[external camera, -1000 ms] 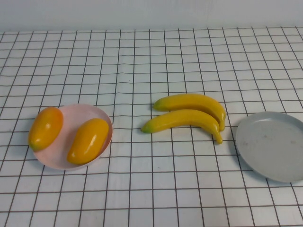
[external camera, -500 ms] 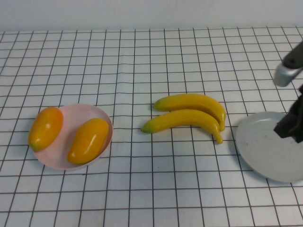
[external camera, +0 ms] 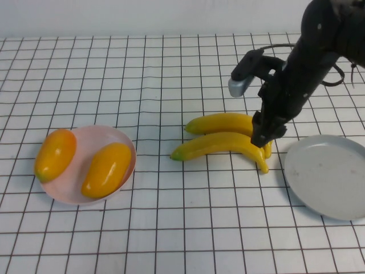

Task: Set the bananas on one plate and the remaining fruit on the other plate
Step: Put another type of fruit in the right plate

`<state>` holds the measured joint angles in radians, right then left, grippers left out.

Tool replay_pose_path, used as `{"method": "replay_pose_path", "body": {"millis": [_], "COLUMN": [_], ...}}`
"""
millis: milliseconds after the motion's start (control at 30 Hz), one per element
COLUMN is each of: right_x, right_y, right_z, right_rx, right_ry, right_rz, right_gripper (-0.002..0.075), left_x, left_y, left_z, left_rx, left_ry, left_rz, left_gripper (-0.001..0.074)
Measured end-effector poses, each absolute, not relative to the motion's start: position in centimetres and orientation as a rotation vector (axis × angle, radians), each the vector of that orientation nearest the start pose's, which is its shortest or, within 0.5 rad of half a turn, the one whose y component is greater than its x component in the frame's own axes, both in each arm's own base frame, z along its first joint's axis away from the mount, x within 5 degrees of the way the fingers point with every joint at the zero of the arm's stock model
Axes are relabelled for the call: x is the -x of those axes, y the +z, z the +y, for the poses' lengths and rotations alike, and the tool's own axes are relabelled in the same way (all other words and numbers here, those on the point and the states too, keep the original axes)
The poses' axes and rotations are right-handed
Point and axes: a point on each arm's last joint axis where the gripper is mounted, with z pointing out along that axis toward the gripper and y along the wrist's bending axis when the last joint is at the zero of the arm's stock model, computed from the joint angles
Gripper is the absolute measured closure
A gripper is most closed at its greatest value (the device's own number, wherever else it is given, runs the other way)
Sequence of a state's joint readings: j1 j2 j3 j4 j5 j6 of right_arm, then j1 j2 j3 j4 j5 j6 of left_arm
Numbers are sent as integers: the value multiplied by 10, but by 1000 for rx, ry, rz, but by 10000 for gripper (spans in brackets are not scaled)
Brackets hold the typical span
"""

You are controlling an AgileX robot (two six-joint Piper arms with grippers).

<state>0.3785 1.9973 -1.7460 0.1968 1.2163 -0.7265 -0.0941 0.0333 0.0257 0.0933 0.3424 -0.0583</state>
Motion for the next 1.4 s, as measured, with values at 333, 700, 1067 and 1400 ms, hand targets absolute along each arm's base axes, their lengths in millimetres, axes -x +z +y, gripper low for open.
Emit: {"method": "replay_pose_path", "body": {"millis": [333, 700, 1067, 1400], "right_x": [-405, -424, -427, -410], "right_y": [222, 192, 181, 281], "right_z": [207, 211, 213, 165], "right_rx": [1613, 1596, 1473, 1058], "right_ry": [261, 166, 173, 139], "right_rz": [2433, 2395, 2490, 2617], "right_gripper": [290, 344, 409, 409], "left_x": [-56, -56, -56, -56], "left_y": [172, 172, 172, 172], "left_z": [-2, -2, -2, -2], "left_rx": [-95, -95, -95, -95], "left_ry": [-15, -15, -15, -15], "left_rz": [1881, 1881, 1881, 1881], "left_gripper": [738, 738, 738, 738]}}
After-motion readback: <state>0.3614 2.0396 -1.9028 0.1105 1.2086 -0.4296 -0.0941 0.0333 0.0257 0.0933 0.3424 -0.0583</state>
